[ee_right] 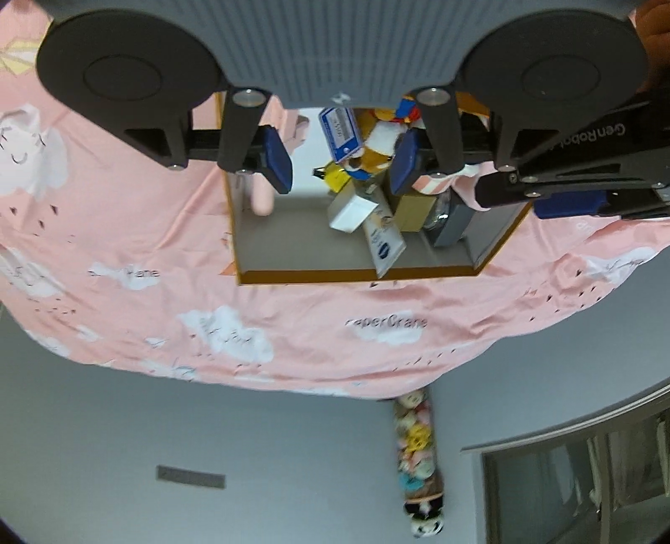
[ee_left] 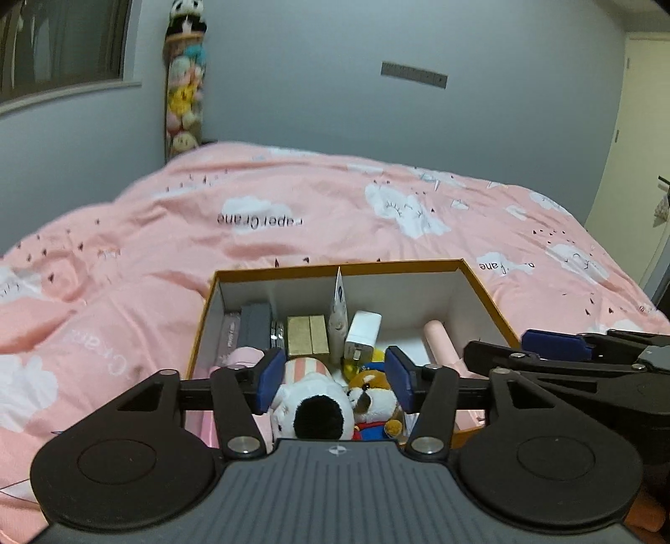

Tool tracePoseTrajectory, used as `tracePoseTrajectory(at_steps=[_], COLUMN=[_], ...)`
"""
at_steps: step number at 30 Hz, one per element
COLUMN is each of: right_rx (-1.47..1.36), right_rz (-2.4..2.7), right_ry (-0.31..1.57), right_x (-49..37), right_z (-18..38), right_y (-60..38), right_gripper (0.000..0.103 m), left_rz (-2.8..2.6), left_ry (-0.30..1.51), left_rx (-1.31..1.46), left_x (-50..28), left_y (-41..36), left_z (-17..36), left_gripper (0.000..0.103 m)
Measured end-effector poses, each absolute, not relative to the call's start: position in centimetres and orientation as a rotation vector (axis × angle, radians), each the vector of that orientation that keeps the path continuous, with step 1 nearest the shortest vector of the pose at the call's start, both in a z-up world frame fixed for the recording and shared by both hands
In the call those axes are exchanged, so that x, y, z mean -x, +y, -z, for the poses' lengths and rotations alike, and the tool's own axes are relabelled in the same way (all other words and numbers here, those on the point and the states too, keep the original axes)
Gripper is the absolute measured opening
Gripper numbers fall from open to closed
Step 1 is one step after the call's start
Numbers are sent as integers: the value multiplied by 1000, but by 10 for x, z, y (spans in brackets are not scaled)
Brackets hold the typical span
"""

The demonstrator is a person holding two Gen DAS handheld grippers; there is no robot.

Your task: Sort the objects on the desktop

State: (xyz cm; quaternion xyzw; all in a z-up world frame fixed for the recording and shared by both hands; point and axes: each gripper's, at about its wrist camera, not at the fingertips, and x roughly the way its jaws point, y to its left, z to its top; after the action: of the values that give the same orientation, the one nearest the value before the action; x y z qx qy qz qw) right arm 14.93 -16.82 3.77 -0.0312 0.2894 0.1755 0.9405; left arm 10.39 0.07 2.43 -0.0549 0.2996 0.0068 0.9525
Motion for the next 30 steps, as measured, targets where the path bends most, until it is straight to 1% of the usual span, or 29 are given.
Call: tracePoseTrajectory(at_steps=[1,3,5,7,9,13,20,28,30], right_rx=[62,61,56,61,82,107,127,121,124], right_rz=[-347,-324,-319,-307,-295,-302,-311,-292,-292], right_ry=[583,577,581,580,569,551,534,528,522], right_x=[-147,-146,-147,-149,-150,-148,-147,-152,-153], right_z=[-35,-28,-21,-14,-8,3,18,29,31], right_y=[-170,-171,-172,-171,-170,-167,-164,-166,-166], right_gripper=[59,61,64,71,75,79,82,84,84], left_rz=[-19,-39,-51,-55,-54,-72,-85,-79,-80], left_ry=[602,597,595,599,607,609,593,624,616], left_rx=[108,114,136,156,165,163,140,138,134], left_x=[-102,-100,-98,-98,-99,-100,-102,-110,-110], left_y=[0,1,3,6,9,13,14,15,15], left_z=[-22,-15,-7,0,6,14,29,44,45], left_gripper=[70,80,80,80,80,80,80,80,82])
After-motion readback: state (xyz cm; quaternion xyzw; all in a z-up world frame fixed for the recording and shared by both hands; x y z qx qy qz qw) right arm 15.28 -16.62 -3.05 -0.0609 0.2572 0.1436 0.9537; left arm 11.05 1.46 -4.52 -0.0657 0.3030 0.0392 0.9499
